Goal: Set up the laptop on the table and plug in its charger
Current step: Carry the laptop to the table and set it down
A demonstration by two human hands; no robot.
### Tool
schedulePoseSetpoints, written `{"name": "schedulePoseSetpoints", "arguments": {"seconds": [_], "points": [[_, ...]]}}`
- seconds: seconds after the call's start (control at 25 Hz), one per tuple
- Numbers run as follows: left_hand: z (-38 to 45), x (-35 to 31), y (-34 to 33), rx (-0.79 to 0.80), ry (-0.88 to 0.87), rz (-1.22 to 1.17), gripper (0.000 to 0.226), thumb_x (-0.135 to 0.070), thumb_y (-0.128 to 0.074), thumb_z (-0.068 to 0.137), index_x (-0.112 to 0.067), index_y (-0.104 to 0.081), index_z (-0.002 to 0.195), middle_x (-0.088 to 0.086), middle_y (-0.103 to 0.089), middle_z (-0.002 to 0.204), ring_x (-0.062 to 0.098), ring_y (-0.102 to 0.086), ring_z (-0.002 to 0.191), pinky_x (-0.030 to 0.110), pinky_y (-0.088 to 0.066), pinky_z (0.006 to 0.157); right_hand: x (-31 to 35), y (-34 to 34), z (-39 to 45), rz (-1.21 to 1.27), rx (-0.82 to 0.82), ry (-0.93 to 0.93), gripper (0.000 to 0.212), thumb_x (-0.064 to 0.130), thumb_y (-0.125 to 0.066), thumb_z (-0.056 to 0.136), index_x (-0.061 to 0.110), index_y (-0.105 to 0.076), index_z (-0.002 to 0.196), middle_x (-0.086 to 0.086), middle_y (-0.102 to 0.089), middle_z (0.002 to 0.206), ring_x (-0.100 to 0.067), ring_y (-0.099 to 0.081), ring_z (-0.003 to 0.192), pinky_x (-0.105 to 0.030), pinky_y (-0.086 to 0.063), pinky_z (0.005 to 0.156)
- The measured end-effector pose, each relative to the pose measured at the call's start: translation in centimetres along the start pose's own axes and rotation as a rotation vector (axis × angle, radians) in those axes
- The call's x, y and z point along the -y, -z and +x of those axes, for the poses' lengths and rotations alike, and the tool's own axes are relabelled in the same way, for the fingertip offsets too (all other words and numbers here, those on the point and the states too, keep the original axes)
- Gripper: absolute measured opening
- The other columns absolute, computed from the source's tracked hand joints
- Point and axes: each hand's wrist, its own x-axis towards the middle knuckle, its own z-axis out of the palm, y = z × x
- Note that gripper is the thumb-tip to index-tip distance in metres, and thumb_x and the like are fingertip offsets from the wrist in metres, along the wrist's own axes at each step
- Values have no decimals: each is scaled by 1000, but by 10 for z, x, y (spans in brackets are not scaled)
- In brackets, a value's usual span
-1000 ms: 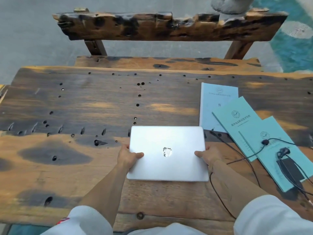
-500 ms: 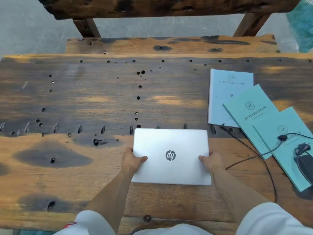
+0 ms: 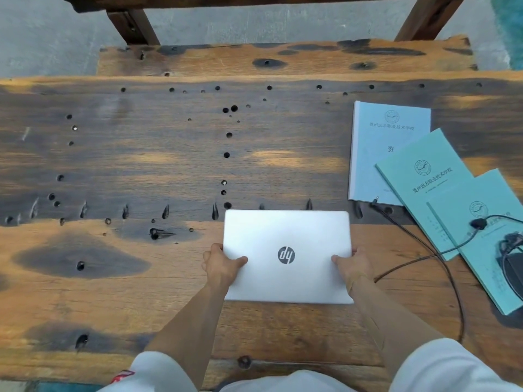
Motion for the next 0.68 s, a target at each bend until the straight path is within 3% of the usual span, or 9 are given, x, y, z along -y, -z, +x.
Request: {"name": "schedulePoseSetpoints", "arguments": {"seconds": [0.2, 0.4, 0.68], "points": [[0, 1, -1, -4, 15, -6, 65, -27, -85, 70, -7, -49, 120, 14, -46, 126, 34, -46, 118, 48, -45, 99, 3, -3, -3, 13, -15, -39, 44, 18, -72, 81, 8, -48, 118, -18, -47, 126, -37, -54, 99, -40, -47, 89], [2, 1, -2, -2, 0, 37, 65, -30, -84, 71, -8, -47, 120, 13, -43, 126, 33, -42, 120, 47, -42, 100, 2, -3, -5, -10, -23, -52, 48, 18, -72, 82, 5, -49, 122, -18, -42, 130, -42, -50, 112, -48, -45, 98], [3, -1, -3, -2, -5, 80, 64, -30, -83, 73, -6, -46, 119, 13, -41, 127, 32, -40, 122, 44, -39, 102, 5, -6, -6, -90, -52, -29, 54, 21, -70, 83, 5, -47, 129, -17, -41, 136, -39, -44, 122, -46, -40, 102]]}}
